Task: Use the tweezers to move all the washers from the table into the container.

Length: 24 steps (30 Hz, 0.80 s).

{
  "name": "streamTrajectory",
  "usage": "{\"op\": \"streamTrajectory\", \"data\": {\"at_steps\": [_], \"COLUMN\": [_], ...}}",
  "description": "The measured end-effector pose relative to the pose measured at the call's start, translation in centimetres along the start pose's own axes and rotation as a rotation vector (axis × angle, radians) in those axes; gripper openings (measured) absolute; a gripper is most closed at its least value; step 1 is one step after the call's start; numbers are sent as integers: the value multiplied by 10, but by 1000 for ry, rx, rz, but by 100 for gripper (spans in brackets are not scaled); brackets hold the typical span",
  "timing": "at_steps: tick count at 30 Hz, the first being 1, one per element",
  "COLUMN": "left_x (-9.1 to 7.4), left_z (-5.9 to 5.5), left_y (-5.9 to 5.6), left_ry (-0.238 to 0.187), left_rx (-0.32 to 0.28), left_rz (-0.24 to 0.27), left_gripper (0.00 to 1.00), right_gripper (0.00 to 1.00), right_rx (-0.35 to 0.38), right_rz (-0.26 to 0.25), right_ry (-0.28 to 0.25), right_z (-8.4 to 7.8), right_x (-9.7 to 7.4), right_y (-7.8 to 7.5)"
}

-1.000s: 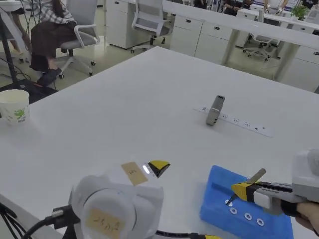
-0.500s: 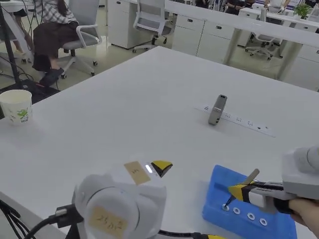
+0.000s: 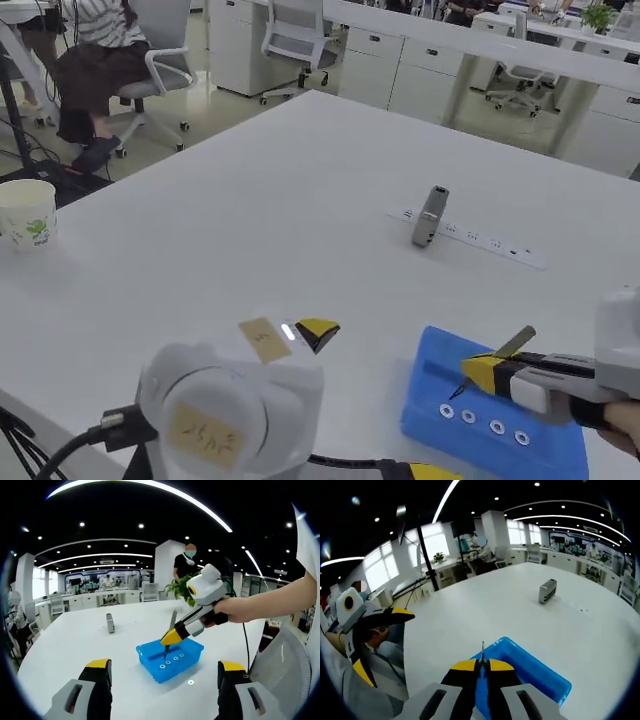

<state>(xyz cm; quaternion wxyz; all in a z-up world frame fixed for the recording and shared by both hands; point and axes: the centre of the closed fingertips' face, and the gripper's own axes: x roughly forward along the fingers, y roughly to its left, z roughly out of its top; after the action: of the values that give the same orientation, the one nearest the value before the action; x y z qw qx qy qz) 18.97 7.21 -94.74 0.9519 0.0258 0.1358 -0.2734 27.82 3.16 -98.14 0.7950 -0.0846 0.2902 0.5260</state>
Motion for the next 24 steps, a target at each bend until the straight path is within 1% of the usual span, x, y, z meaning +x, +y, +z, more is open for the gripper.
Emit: {"op": "streamTrajectory", "data": {"at_steps": [4,5,6,8,9,11,13,14,19,24], "left_x": [1,1,1,1,1,1,2,2,2,3], "left_z": [-1,-1,-1,0,0,-1,-1,-1,-1,-2], "left_y": [-1,-1,-1,0,0,-1,-1,-2,-3,-4], "left_ry": [4,4,4,1,2,4,4,4,6,10], "left_rx": [6,5,4,2,1,1,3,3,6,10], "left_rz": [-4,-5,-6,-5,-6,-8,-10,-12,-17,-23], "left_gripper": [89,89,89,89,89,89,89,89,89,89], "right_gripper": [3,3,3,3,3,3,3,3,3,3], "right_rx": [-2,0,1,5,7,11,5,0,25,35], "right_rz": [15,17,22,31,33,47,53,53,50,48], "right_ry": [-29,-32,-44,-53,-54,-53,-43,-30,0,26], "right_z": [6,7,8,8,8,5,-1,-6,-26,-38], "right_x": [-11,-12,-15,-18,-19,-21,-22,-22,-22,-20], "right_y": [14,15,20,26,27,32,38,39,38,39]}}
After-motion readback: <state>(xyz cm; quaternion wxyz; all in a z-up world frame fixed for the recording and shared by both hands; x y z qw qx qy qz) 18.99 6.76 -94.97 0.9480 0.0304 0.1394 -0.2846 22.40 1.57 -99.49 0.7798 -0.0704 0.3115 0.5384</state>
